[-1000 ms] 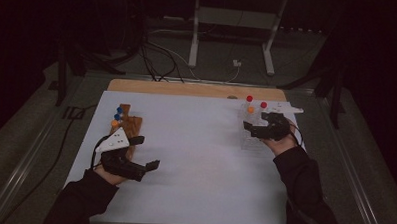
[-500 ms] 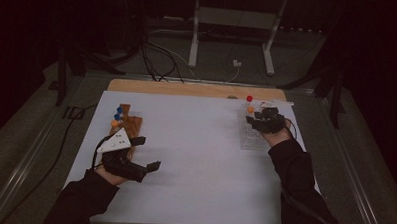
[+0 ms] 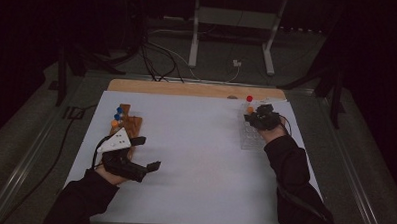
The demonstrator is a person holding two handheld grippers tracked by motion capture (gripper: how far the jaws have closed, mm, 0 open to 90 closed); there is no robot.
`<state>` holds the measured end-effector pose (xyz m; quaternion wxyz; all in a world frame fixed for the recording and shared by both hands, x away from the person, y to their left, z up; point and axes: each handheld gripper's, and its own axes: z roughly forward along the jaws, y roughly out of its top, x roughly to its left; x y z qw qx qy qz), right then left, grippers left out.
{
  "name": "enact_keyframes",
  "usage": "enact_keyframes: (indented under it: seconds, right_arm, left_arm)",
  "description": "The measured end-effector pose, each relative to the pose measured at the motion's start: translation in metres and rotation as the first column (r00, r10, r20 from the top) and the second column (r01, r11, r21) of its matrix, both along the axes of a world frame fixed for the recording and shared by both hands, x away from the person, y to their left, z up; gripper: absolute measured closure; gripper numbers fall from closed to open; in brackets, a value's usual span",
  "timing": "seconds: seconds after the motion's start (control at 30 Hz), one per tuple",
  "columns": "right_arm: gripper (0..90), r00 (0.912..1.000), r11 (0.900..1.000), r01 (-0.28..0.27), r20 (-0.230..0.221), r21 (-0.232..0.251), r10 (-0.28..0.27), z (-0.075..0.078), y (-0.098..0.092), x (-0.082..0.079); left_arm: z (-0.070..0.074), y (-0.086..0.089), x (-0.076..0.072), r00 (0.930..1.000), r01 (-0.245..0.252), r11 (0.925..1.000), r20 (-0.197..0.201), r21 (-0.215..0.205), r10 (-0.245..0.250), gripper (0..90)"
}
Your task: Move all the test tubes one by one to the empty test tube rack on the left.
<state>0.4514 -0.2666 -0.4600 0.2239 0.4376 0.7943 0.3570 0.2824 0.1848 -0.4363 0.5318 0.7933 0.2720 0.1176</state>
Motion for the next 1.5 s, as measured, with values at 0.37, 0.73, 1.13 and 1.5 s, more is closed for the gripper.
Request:
enact_keyframes:
  seconds: [0.37, 0.73, 1.13, 1.5]
  right_arm:
    - [75.0, 0.9999, 1.0, 0.005, 0.012, 0.015, -0.005, 0.015, -0.001, -0.003]
    - [75.0, 0.9966, 1.0, -0.012, 0.082, 0.025, 0.01, 0.047, -0.003, -0.015]
    - [75.1, 0.9838, 0.992, -0.125, 0.133, 0.026, 0.121, 0.064, 0.01, -0.039]
    - [75.1, 0.9664, 0.972, -0.235, 0.11, 0.015, 0.232, 0.054, 0.029, -0.066]
  left_arm:
    - [0.0, 0.001, 0.001, 1.0, -0.002, 1.0, -0.005, -0.004, 0.002, 0.7]
    - [0.002, 0.001, 0.002, 1.0, -0.002, 1.0, -0.008, 0.005, 0.002, 0.7]
    - [0.006, -0.007, 0.003, 0.9996, 0.025, 0.9995, -0.01, 0.018, -0.025, 0.7]
    - [0.007, -0.014, 0.004, 0.9987, 0.049, 0.9985, -0.015, 0.026, -0.049, 0.8]
